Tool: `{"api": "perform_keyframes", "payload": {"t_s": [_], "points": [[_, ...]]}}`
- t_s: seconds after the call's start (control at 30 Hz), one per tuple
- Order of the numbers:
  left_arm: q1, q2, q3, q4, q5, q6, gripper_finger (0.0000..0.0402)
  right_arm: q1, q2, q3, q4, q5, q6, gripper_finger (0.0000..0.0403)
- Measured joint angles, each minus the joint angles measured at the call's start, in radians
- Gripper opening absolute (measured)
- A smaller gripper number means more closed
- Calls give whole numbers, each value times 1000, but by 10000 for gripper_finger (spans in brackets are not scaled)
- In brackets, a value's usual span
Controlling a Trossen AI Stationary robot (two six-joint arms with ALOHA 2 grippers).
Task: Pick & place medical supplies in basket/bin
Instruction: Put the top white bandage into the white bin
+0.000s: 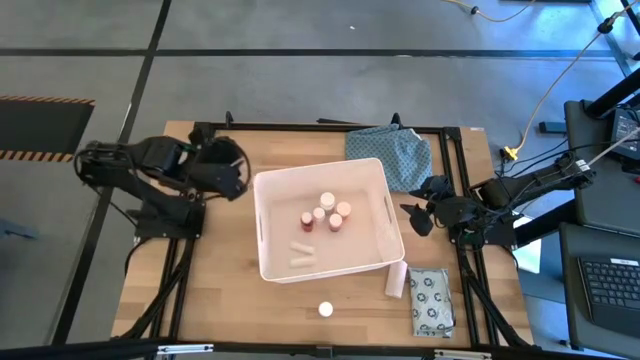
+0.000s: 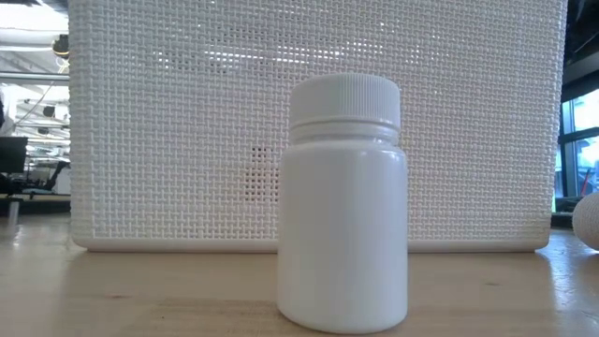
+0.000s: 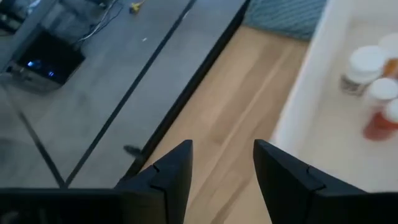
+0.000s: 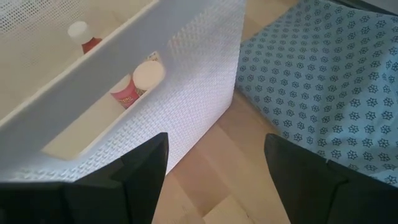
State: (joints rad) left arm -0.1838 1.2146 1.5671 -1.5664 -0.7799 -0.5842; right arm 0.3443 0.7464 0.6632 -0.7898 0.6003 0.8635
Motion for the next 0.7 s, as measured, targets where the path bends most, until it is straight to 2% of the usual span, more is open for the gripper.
{"api": "perform_keyframes", "payload": {"t_s": [0.17, 0.33, 0.53, 0.7], "points": [[49, -145, -219, 128, 9, 30, 162, 0, 0, 0, 3, 0, 24, 267], [136, -279, -436, 319, 130, 157, 158, 0, 0, 0, 24, 0, 25, 267], [270, -383, -672, 621, 334, 348, 157, 0, 0, 0, 32, 0, 25, 267], [396, -407, -807, 723, 388, 399, 157, 0, 0, 0, 32, 0, 25, 267]]}}
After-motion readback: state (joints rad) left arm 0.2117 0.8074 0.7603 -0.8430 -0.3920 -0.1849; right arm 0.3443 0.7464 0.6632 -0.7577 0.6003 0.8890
